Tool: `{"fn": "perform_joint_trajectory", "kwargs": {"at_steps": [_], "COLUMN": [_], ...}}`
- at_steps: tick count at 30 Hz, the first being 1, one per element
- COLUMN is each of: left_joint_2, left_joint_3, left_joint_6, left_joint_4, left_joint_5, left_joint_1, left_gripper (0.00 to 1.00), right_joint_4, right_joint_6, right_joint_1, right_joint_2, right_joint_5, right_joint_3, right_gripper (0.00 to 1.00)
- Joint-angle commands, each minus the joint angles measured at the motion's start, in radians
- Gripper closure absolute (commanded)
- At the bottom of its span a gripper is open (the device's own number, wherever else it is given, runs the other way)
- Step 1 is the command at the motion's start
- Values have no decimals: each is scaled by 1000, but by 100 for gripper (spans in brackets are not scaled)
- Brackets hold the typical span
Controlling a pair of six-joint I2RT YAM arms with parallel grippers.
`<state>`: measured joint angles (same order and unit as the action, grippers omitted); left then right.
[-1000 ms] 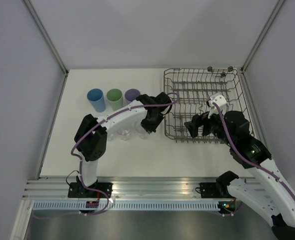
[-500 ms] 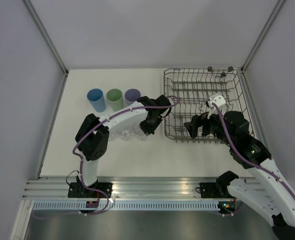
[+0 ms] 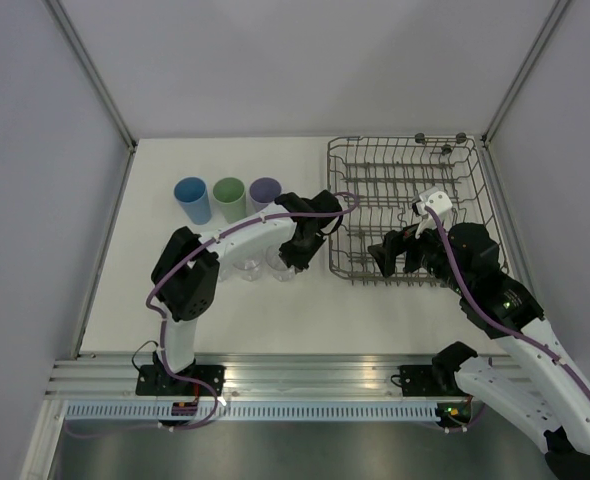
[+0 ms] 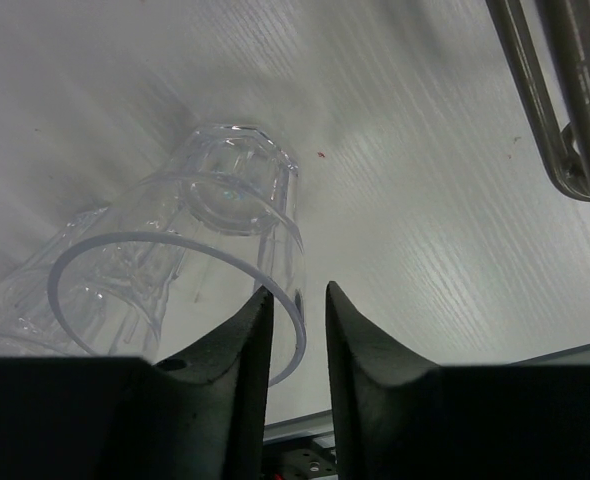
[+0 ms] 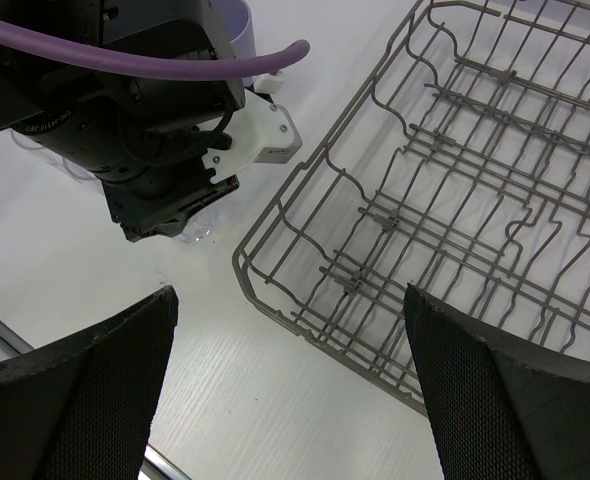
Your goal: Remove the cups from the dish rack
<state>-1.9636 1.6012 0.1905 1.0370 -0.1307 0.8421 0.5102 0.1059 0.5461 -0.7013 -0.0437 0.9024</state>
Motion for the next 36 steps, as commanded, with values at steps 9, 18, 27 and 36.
{"fn": "perform_joint_trajectory", "kwargs": {"at_steps": [9,18,27,36], "left_joint_2": [100,236,446,736], "left_joint_3": [12,46,-17,-191], "left_joint_6": [4,36,113,188], "left_joint_4": [-32,-35,-146,-247], "left_joint_5": [2,-10,-248,-408], "left_joint_1": [-1,-3,-15,-167], "left_gripper": [48,23,0,0], "right_joint_4": [-1,2,36,155], "right_joint_6": [-15,0,44,113], "right_joint_1": [6,8,6,6], "right_joint_2": [3,2,0,-21], "right_joint_5": [16,63,261,592], "right_joint_3": [32,32,46,90], "right_gripper": [2,2,2,2]}}
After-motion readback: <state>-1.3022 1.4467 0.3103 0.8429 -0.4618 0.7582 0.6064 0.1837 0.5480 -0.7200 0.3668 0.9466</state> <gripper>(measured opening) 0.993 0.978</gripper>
